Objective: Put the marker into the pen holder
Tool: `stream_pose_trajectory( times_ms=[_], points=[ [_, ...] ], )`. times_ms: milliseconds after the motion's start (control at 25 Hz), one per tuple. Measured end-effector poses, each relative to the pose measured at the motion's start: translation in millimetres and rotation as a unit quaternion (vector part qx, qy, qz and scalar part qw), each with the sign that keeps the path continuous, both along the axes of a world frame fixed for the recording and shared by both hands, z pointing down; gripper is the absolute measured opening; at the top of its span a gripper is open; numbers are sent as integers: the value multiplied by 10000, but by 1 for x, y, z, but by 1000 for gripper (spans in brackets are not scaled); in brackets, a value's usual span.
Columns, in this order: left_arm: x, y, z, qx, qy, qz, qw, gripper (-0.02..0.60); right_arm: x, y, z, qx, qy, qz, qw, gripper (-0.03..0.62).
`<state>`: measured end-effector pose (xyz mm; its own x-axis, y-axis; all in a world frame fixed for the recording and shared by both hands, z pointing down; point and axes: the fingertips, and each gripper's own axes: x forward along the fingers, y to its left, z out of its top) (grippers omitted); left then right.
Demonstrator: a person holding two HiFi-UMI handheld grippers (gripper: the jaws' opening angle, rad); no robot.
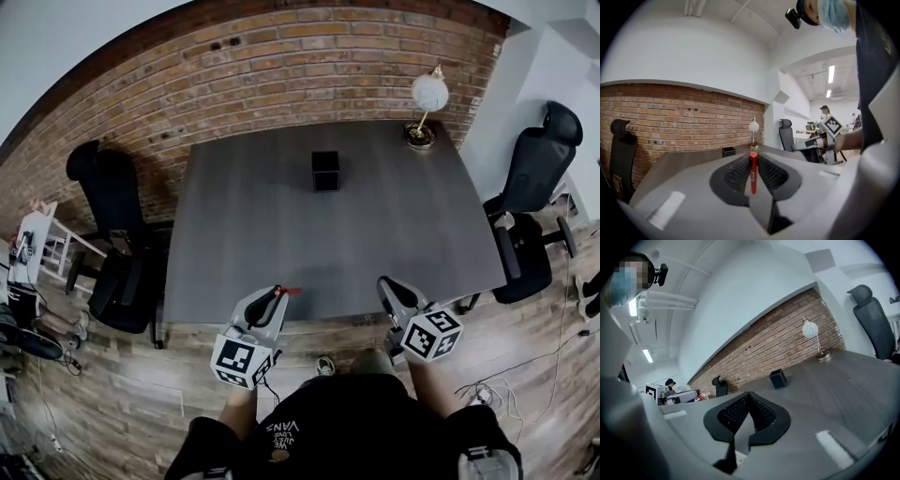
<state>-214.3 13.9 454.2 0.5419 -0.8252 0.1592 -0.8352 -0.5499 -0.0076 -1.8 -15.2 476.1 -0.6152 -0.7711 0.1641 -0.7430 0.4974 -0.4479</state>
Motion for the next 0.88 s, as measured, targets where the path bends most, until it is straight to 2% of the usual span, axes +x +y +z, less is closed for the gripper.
stream_pose_trajectory(
  times_ms=[280,480,880],
  points=[
    [0,-11,8,-77,51,25,10000,104,1,-12,6,-44,8,98,9999,0],
    [1,-29,9,-54,19,-115,9999,104,5,-37,8,10,-60,83,9999,2],
    [24,-82,4,-43,-9,-331,9994,104,27,-93,3,26,-84,-97,9999,2]
  ],
)
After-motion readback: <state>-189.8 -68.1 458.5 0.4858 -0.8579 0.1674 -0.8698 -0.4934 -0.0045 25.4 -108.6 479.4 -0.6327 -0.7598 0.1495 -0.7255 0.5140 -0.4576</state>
